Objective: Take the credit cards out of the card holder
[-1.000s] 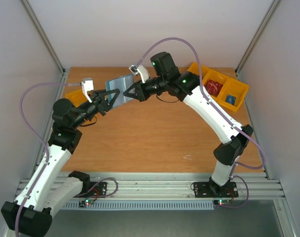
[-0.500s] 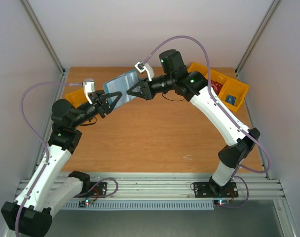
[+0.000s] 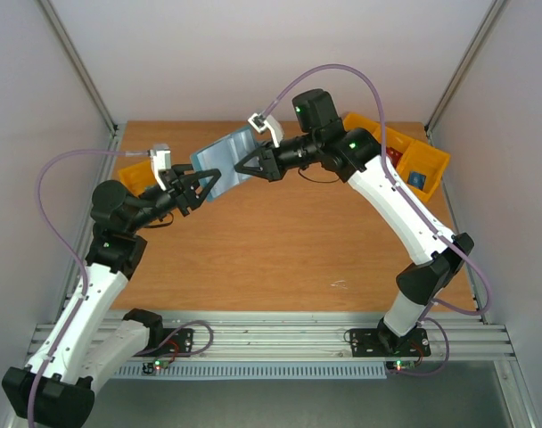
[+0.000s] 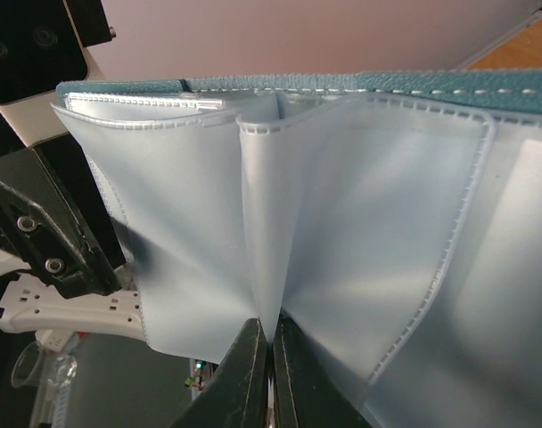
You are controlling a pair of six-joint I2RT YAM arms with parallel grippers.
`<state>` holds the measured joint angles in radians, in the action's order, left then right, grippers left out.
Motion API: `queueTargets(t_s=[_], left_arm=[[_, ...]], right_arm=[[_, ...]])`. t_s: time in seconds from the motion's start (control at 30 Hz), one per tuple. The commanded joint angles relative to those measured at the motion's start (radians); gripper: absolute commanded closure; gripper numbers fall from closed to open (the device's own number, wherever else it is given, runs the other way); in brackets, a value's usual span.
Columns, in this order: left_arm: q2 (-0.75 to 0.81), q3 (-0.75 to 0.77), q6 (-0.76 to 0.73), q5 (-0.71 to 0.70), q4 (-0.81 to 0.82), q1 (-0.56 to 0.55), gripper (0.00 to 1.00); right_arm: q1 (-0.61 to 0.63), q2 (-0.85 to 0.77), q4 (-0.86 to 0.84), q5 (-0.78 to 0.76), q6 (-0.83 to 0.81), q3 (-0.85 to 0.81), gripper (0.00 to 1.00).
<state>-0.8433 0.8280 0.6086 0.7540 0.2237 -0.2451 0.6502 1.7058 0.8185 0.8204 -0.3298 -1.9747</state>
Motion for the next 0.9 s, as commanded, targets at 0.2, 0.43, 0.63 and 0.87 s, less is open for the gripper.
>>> queueTargets(t_s=[0.2, 0.43, 0.63, 0.87], left_arm=[[0.044, 0.0, -0.051, 0.032, -0.027, 0.018, 0.6], [0.074, -0.002, -0.12, 0.043, -0.09, 0.023, 0.67], [0.046, 0.008, -0.118, 0.051, -0.084, 0.023, 0.78], [0.044, 0.001, -0.101, 0.054, -0.06, 0.023, 0.99]], right_arm=[[-0.017, -0.059, 0.027, 0.018, -0.04, -0.007, 0.99], [-0.019, -0.061, 0.024, 0.036, -0.034, -0.007, 0.99], [-0.019, -0.062, 0.008, 0.055, -0.024, -0.009, 0.99], [-0.018, -0.061, 0.019, 0.057, -0.028, -0.008, 0.99]])
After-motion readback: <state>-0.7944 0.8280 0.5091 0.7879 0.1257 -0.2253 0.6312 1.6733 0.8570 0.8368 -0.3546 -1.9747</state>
